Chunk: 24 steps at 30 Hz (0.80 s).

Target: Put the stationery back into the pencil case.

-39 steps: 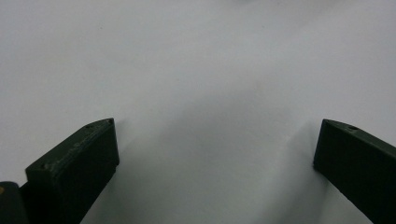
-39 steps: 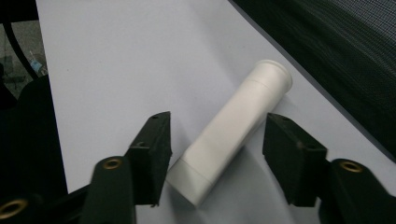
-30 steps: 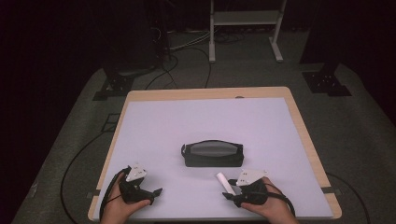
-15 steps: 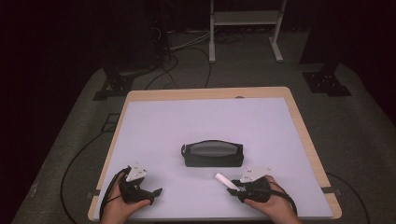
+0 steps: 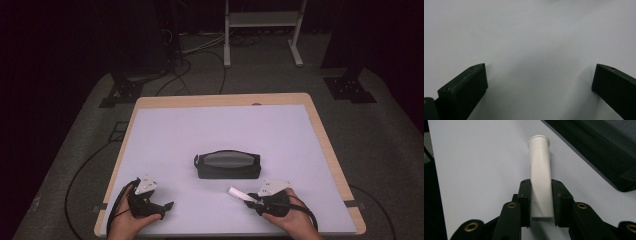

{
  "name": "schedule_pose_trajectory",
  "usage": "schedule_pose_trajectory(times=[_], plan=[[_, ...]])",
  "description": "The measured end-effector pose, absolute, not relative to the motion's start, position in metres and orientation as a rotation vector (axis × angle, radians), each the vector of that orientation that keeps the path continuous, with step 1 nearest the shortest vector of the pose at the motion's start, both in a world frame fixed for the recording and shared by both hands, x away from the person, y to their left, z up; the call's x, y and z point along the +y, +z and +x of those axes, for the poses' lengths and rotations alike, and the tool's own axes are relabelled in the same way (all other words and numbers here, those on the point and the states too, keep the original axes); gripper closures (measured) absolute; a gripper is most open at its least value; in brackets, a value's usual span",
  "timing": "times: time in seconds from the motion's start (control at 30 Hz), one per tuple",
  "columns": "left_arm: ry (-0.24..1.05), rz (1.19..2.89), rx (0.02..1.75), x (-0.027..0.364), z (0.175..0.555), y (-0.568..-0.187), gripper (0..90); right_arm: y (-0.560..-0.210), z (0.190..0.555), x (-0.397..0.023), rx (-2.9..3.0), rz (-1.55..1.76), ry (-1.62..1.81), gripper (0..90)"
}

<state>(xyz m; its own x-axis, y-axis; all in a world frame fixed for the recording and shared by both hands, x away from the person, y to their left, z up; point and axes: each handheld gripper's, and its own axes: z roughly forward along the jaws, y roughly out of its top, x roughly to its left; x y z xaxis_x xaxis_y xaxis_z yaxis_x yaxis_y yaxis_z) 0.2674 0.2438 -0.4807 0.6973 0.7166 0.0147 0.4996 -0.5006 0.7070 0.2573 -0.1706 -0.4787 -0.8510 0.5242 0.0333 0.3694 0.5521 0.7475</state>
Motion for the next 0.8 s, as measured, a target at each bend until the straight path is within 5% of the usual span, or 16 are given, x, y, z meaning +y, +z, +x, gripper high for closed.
schedule_pose_trajectory(times=[0.8], plan=[[0.400, 2.206, 0.926, 0.244, 0.268, -0.481, 0.0, -0.447, 0.261, -0.185, 2.560, 0.732, 1.378, 70.5]])
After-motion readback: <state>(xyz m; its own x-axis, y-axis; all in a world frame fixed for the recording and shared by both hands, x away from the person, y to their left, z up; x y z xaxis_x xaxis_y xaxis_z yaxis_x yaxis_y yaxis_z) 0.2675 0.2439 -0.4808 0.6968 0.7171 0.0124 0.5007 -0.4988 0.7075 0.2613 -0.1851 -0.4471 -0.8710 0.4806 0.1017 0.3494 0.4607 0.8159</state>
